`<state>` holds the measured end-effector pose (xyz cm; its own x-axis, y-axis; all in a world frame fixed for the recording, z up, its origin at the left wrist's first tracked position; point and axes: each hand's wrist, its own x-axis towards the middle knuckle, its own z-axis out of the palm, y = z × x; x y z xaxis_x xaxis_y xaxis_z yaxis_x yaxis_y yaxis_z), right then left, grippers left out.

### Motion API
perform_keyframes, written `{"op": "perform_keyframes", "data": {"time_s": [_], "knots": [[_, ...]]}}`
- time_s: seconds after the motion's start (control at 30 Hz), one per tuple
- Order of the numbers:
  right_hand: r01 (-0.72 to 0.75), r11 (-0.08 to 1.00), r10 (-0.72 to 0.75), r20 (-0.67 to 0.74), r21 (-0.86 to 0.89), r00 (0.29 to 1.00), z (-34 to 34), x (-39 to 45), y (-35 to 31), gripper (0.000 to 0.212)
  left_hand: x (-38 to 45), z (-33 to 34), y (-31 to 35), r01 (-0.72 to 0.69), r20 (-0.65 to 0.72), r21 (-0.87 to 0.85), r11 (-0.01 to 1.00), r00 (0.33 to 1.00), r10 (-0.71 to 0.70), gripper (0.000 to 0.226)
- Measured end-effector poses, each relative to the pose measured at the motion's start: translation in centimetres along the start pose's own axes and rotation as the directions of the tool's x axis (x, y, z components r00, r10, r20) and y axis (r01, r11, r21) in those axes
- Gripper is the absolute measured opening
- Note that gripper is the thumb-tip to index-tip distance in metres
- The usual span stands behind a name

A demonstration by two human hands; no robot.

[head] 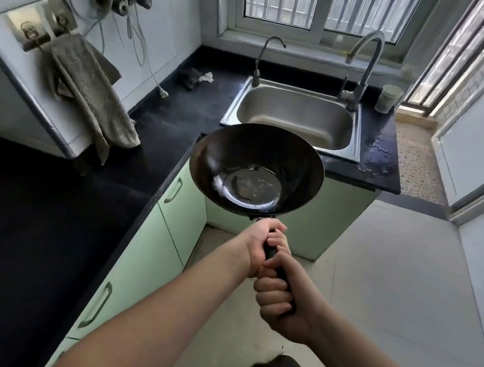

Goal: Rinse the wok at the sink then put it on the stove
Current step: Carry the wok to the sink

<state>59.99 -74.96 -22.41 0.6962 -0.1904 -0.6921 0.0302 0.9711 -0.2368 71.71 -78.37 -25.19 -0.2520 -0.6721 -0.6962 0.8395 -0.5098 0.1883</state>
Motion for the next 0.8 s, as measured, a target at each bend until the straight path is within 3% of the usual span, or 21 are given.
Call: {"op": "perform_keyframes", "data": {"time_s": [0.23, 0.53, 0.8], "knots": [[-0.033, 0.998, 0.031, 0.039, 0.052, 0.999, -0.9, 3.7, -8.6, 0.031, 6.8, 3.2, 5.7, 0.006, -0.051, -0.005, 1.0, 0.999, -0.007, 0.047], [-0.061, 0.993, 0.054, 0.079, 0.097, 0.995, -2.5, 6.8, -22.2, 0.03, 15.6, 10.8, 13.5, 0.003, -0.124, 0.067, 0.998, 0.992, 0.006, 0.056], [-0.041, 0.978, 0.02, 0.108, 0.202, 0.994, -2.3, 9.3, -29.1, 0.027, 20.1, 14.4, 18.7, 0.002, -0.155, 0.12, 0.993, 0.988, 0.017, 0.062]]}}
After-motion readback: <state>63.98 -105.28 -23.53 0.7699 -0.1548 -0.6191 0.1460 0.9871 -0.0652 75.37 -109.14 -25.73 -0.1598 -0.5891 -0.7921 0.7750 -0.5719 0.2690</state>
